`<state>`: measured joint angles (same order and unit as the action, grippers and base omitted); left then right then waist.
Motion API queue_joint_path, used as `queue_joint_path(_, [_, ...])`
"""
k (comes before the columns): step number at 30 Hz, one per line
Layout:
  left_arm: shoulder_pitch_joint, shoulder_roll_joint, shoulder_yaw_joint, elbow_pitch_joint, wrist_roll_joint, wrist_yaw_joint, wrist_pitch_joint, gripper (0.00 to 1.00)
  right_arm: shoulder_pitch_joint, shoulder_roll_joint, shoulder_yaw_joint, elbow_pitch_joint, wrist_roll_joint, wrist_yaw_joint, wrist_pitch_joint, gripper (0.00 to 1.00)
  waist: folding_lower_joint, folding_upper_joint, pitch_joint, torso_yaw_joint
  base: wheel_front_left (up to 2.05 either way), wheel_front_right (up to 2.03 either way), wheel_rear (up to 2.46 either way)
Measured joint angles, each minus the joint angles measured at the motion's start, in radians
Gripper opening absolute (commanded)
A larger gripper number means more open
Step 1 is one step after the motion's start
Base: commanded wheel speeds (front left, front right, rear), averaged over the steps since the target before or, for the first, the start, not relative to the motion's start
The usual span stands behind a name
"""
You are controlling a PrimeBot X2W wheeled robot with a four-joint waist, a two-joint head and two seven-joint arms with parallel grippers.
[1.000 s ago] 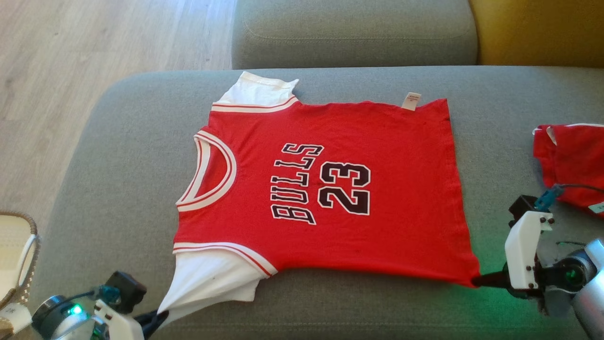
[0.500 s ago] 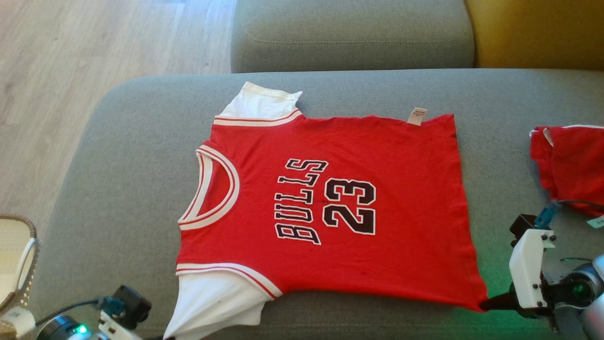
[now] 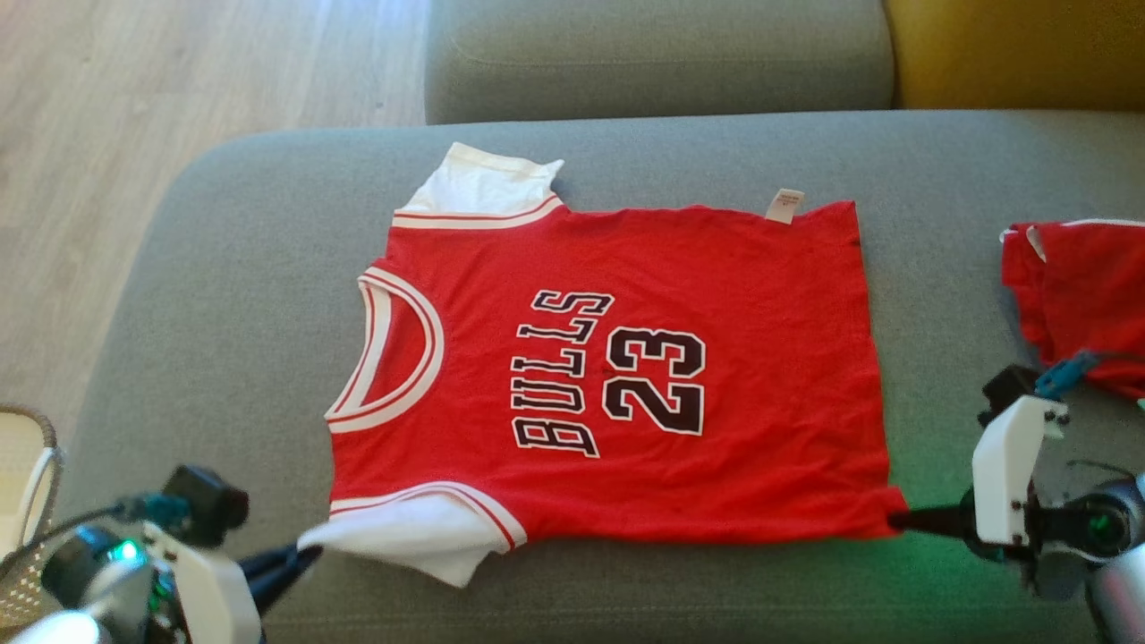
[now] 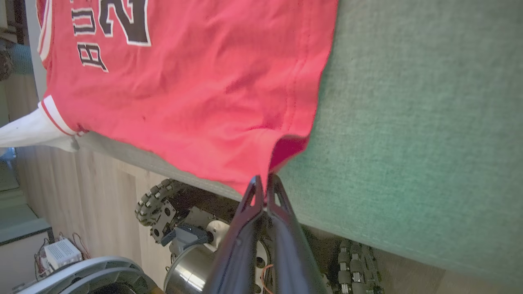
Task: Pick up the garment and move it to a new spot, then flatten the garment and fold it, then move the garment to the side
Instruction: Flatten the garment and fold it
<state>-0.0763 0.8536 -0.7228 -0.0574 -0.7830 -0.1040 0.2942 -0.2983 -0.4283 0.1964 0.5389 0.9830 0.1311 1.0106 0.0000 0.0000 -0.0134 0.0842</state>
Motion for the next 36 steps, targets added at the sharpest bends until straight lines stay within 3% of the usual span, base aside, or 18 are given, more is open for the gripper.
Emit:
queue_joint_path(7, [-0.077, 0.0, 0.031, -0.008, 0.001, 0.009, -0.024, 0.0, -0.077, 0.051, -0.099, -0.029, -0.042, 0.0, -0.022, 0.0, 0.0, 0.0, 0.035, -0.013, 0.0, 0.0, 0.0])
queue_joint_path(12, [-0.135, -0.033, 0.035, 0.018, 0.022, 0.017, -0.031, 0.0, -0.145, 0.089, -0.136, -0.025, -0.112, 0.0, -0.069, 0.0, 0.0001, 0.0, 0.067, -0.022, 0.0, 0.0, 0.0])
queue_joint_path(24, [-0.335, -0.153, 0.057, 0.184, 0.122, 0.079, -0.096, 0.0, -0.23, 0.119, -0.156, 0.034, -0.198, 0.0, -0.137, 0.0, 0.0002, 0.0, 0.15, -0.033, 0.0, 0.0, 0.0])
queue_joint_path(36, [-0.447, -0.227, 0.042, 0.356, 0.178, 0.086, -0.131, 0.0, -0.275, 0.135, -0.128, 0.075, -0.209, 0.0, -0.185, 0.0, 0.0001, 0.0, 0.194, -0.057, 0.0, 0.0, 0.0])
